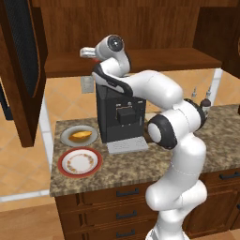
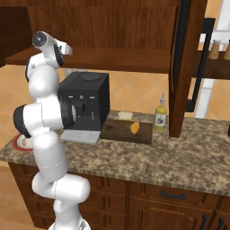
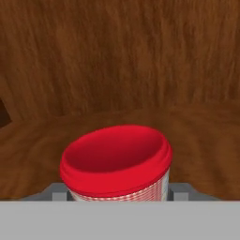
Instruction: From the different types of pastries on the counter, select a croissant and place it on the cutting board. Then retrieve a jar of jam from the cabinet and place it alongside the croissant on the cutting board.
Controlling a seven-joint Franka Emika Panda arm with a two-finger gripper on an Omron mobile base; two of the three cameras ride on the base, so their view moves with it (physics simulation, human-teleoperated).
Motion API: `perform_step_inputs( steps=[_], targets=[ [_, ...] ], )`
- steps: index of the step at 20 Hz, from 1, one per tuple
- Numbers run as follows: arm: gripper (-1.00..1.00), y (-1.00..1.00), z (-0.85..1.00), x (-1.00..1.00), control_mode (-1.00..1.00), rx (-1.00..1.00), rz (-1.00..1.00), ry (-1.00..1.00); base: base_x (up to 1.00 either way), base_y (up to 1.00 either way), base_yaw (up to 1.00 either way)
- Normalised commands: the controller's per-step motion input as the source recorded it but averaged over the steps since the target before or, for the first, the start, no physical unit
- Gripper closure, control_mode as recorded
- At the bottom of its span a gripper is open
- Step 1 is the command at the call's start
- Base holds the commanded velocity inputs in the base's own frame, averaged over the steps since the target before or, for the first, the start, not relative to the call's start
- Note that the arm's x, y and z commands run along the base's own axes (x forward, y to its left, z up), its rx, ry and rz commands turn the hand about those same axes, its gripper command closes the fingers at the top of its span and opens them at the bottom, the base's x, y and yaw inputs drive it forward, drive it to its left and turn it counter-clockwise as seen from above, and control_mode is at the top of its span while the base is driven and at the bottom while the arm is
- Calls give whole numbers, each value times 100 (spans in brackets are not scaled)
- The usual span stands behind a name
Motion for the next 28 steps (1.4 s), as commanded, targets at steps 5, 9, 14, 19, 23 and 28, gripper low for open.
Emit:
perform_step_inputs(
  steps=[5, 9, 14, 19, 23, 28],
  targets=[
    [100, 0, -1, -35, -100, -1, 2, -10, 0, 0, 0],
    [100, -11, 49, -100, -100, 1, 9, -32, 0, 0, 0],
    [100, -24, 63, -100, -100, 9, 2, -22, 0, 0, 0],
    [100, -38, 62, -100, -100, 14, -3, -6, 0, 0, 0],
    [100, -24, 62, -100, -100, 13, -9, 3, 0, 0, 0],
    [100, -2, 3, -49, -100, 0, -5, 15, 0, 0, 0]
  ],
)
